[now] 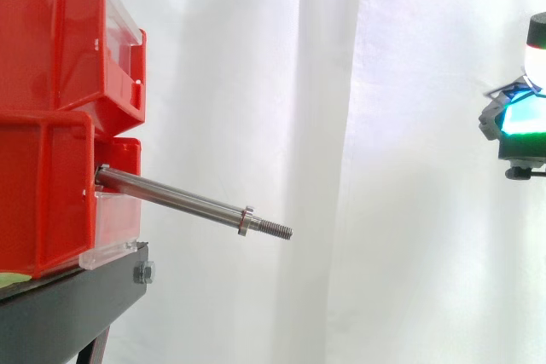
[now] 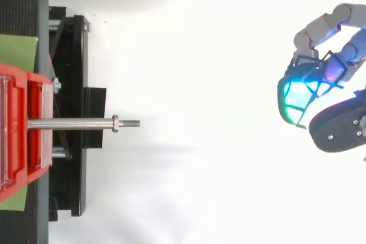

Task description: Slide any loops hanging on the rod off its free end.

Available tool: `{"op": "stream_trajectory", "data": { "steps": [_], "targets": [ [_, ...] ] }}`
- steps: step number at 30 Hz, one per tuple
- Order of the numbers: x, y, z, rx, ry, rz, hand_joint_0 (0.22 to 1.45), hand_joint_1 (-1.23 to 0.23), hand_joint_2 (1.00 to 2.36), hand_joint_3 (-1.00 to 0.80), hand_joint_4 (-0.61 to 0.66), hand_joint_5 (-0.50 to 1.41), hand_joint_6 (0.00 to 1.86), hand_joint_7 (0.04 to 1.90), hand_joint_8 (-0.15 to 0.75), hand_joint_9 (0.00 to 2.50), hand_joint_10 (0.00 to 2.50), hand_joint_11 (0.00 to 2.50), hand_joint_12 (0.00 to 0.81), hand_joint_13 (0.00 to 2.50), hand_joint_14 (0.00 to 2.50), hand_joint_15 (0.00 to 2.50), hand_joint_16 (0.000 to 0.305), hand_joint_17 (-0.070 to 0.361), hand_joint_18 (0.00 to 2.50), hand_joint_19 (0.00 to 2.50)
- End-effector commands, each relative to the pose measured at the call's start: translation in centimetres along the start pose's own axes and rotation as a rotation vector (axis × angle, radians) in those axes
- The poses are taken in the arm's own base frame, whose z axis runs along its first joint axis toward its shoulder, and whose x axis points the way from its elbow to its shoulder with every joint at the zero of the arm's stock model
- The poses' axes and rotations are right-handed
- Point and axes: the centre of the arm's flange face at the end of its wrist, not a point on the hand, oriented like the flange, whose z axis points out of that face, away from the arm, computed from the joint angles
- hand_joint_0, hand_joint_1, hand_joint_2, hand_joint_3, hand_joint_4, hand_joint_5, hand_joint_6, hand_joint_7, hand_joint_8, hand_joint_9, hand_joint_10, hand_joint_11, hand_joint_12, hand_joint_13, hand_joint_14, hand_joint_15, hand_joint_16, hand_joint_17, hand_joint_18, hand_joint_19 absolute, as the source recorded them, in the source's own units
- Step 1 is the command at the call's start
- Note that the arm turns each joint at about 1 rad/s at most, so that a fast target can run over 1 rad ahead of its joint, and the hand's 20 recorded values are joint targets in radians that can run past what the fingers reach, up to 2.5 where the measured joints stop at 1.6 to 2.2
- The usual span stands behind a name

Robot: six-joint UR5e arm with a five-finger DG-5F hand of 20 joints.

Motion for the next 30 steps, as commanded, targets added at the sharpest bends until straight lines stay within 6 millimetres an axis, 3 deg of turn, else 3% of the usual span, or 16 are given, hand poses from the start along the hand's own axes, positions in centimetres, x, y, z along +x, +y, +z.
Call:
{"op": "stream_trajectory", "data": {
  "steps": [1,9,12,17,23,30],
  "targets": [
    [0.04,0.01,0.01,0.000,0.001,-0.001,0.56,-0.64,1.00,-0.50,0.12,-0.14,0.84,1.12,0.243,0.93,0.01,0.43,0.255,0.82,0.01,0.18,0.037,0.083,0.76,0.47],
    [0.01,0.07,-0.06,-0.002,0.000,0.000,0.59,-0.73,1.01,-0.43,0.10,-0.13,0.84,1.20,0.240,0.93,0.01,0.44,0.249,0.82,0.01,0.18,0.036,0.081,0.78,0.46],
    [-0.08,0.03,-0.07,0.000,-0.001,0.000,0.59,-0.79,1.01,-0.32,0.06,-0.16,0.88,1.16,0.238,0.90,0.01,0.44,0.249,0.82,0.01,0.18,0.036,0.081,0.78,0.46],
    [-0.05,-0.03,0.00,0.002,-0.001,0.000,0.59,-0.80,1.02,-0.29,0.05,-0.17,0.89,1.14,0.239,0.89,0.01,0.44,0.250,0.81,0.01,0.18,0.036,0.081,0.77,0.45],
    [0.04,0.00,0.00,0.001,0.001,-0.003,0.58,-0.73,1.00,-0.48,0.07,-0.13,0.88,1.20,0.236,0.96,0.02,0.45,0.246,0.83,0.01,0.18,0.036,0.080,0.78,0.46],
    [0.04,0.00,0.00,0.001,0.001,-0.003,0.57,-0.62,1.00,-0.50,0.05,-0.11,0.85,1.21,0.199,0.99,0.02,0.39,0.247,0.86,0.01,0.19,0.036,0.081,0.79,0.46]
  ]
}}
